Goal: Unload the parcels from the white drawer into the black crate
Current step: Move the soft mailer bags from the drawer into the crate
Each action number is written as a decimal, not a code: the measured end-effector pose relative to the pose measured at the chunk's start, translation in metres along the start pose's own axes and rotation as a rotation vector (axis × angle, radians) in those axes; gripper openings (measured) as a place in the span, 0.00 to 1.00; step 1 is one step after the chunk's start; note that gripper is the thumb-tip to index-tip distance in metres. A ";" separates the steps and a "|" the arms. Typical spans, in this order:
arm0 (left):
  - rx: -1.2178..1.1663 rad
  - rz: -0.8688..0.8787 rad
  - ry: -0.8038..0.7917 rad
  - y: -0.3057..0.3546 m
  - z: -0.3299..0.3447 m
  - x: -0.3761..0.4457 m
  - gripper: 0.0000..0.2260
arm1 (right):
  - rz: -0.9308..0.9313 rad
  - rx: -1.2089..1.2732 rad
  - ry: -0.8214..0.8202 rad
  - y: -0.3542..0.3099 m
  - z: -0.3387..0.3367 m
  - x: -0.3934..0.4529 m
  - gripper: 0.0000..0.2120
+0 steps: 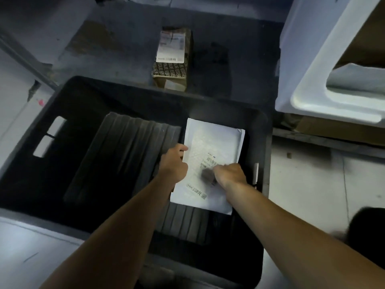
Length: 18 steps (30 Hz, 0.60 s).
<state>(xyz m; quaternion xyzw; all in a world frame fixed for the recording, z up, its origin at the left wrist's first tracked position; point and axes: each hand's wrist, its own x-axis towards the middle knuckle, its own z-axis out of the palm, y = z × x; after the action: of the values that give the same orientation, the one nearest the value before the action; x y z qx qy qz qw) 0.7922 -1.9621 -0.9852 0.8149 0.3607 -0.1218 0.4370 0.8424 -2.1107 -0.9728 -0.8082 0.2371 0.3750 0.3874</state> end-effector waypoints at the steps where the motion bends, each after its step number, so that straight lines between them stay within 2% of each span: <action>1: -0.013 -0.010 -0.011 -0.003 0.005 0.003 0.27 | 0.003 -0.001 0.000 0.001 0.002 0.004 0.21; 4: -0.018 -0.031 -0.061 -0.007 0.015 0.007 0.28 | -0.047 -0.058 0.009 0.006 0.006 0.009 0.28; 6: 0.044 -0.028 -0.105 -0.007 0.021 0.007 0.29 | -0.118 -0.180 -0.025 0.009 0.010 0.009 0.37; 7: 0.066 -0.026 -0.118 -0.008 0.024 0.007 0.29 | -0.148 -0.250 -0.051 0.010 0.013 0.008 0.38; 10: 0.115 -0.012 -0.144 -0.007 0.028 0.007 0.30 | -0.186 -0.392 -0.100 0.011 0.019 0.011 0.33; 15: 0.309 0.009 -0.253 0.000 0.020 0.008 0.30 | -0.129 -0.528 -0.174 0.005 0.017 0.017 0.42; 16: 0.363 0.016 -0.269 0.002 0.015 0.006 0.30 | -0.138 -0.537 -0.183 0.003 0.012 0.016 0.42; 18: 0.521 0.070 -0.254 0.006 0.001 0.003 0.30 | -0.228 -0.563 -0.167 -0.004 0.001 0.009 0.34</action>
<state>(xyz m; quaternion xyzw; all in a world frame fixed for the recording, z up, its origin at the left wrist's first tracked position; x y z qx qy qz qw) 0.7983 -1.9637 -0.9835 0.8899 0.2313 -0.2962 0.2584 0.8501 -2.1090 -0.9788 -0.8714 -0.0008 0.4453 0.2059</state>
